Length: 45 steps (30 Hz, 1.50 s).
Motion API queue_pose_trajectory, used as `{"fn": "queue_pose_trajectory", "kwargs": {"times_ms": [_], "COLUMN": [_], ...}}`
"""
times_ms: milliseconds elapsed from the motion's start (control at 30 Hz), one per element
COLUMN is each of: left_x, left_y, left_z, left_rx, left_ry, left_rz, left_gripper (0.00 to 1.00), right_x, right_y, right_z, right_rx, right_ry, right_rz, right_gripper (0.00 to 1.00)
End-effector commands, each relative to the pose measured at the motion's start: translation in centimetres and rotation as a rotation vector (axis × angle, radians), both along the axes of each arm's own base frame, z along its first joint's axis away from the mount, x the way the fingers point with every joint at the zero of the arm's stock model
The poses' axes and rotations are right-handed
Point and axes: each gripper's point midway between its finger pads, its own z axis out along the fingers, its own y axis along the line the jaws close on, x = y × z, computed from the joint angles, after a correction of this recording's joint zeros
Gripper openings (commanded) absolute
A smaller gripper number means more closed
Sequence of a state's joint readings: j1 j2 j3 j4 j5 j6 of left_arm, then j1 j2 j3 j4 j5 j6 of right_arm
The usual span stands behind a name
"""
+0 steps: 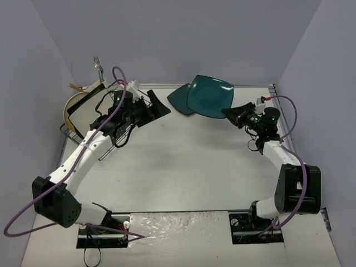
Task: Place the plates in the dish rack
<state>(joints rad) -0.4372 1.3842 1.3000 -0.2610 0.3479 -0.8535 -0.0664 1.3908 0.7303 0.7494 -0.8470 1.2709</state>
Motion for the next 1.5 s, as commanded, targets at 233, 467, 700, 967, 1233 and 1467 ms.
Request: {"fn": "queue_pose_trajectory", "kwargs": {"times_ms": [233, 467, 700, 967, 1233, 1467], "left_x": [1.6, 2.0, 2.0, 2.0, 1.9, 2.2], "left_y": [-5.4, -6.2, -6.6, -7.6, -8.0, -6.6], "left_z": [8.9, 8.5, 8.1, 6.5, 6.1, 7.1], "left_rx": [-0.213, -0.269, -0.284, -0.309, -0.3, -0.318], "left_ry": [-0.199, -0.177, -0.145, -0.078, -0.056, -0.074], "left_rz": [-0.086, -0.079, -0.086, -0.12, -0.163, -0.152], "left_gripper": [0.96, 0.87, 0.76, 0.73, 0.54, 0.37], "right_x": [-6.4, -7.2, -7.8, -8.1, -8.1, -8.1], "right_y": [5.1, 6.1, 6.5, 6.6, 6.6, 6.6], "right_z": [8.7, 9.1, 9.1, 9.3, 9.1, 8.0], "right_rx": [-0.01, 0.0, 0.014, 0.026, 0.026, 0.017], "right_ry": [-0.305, -0.324, -0.341, -0.351, -0.352, -0.334], "right_rz": [0.242, 0.28, 0.302, 0.309, 0.313, 0.315], "right_gripper": [0.0, 0.0, 0.0, 0.0, 0.0, 0.0]}}
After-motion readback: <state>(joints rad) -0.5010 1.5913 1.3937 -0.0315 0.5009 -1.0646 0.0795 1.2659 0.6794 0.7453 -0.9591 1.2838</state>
